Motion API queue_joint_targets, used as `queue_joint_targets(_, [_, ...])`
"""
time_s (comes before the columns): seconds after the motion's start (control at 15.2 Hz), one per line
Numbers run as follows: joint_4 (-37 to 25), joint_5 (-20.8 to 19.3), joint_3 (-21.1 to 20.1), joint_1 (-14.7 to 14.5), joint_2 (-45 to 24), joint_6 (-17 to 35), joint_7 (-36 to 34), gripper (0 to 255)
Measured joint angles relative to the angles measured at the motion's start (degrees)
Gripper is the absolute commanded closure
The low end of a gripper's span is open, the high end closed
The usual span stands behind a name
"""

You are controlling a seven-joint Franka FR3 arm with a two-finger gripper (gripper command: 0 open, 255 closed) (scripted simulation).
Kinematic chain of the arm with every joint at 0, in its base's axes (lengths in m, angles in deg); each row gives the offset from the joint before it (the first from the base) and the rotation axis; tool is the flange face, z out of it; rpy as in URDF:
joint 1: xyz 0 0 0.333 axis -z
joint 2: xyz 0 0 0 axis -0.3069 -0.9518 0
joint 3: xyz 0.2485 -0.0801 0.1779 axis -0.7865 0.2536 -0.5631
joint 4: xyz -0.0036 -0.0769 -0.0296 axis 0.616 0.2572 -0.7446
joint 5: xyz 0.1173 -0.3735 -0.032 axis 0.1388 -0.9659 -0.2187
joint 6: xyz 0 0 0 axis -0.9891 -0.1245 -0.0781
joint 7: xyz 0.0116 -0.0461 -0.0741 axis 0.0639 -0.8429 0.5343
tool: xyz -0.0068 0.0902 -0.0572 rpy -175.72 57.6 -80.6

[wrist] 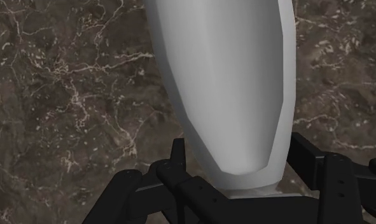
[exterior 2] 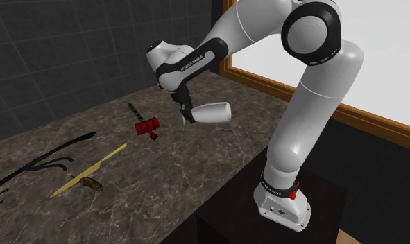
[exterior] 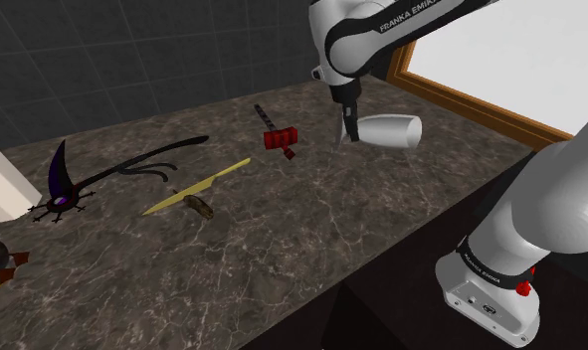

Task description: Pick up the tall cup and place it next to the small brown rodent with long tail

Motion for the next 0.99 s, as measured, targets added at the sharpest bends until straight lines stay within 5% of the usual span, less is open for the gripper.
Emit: queue_joint_targets(0.99, [-7.6,1.0,-0.3,-0.2,4.1,-11.3,2.8,255])
